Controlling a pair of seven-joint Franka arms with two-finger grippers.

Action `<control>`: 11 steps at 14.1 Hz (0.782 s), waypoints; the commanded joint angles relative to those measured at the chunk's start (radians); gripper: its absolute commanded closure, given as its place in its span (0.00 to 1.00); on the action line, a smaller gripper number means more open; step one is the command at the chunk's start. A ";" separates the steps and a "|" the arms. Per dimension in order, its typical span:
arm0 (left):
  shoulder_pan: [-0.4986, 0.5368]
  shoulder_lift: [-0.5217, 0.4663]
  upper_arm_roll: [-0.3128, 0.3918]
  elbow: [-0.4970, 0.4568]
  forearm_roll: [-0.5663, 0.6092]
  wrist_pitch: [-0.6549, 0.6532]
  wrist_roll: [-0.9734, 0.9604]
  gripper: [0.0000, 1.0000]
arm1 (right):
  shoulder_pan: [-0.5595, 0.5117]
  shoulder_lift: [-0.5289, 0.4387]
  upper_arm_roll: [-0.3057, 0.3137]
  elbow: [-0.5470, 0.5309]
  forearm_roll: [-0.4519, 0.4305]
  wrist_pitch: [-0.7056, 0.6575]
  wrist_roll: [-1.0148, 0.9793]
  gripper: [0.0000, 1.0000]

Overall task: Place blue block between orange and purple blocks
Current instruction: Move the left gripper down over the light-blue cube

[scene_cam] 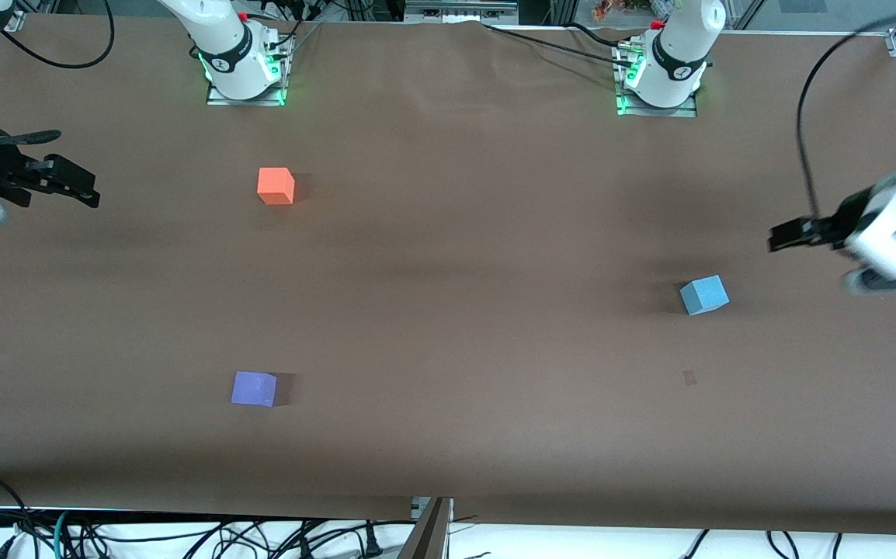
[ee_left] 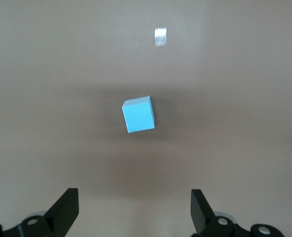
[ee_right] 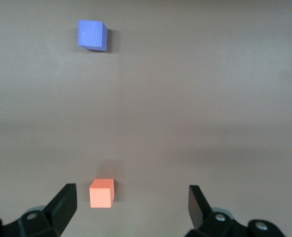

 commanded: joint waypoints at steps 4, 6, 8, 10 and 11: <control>0.011 0.069 -0.004 0.015 0.063 -0.001 0.034 0.00 | 0.000 0.002 0.005 0.010 -0.004 0.007 -0.011 0.00; 0.018 0.059 0.002 -0.103 0.080 0.111 0.023 0.00 | 0.000 0.002 0.005 0.010 -0.004 0.012 -0.011 0.00; 0.059 0.065 0.001 -0.206 0.078 0.238 0.017 0.00 | 0.000 0.002 0.005 0.010 -0.004 0.012 -0.011 0.00; 0.053 0.103 0.001 -0.280 0.080 0.399 0.003 0.00 | 0.000 0.002 0.005 0.010 -0.004 0.012 -0.011 0.00; 0.051 0.152 -0.001 -0.273 0.080 0.452 0.002 0.00 | 0.000 0.002 0.005 0.010 -0.004 0.012 -0.011 0.00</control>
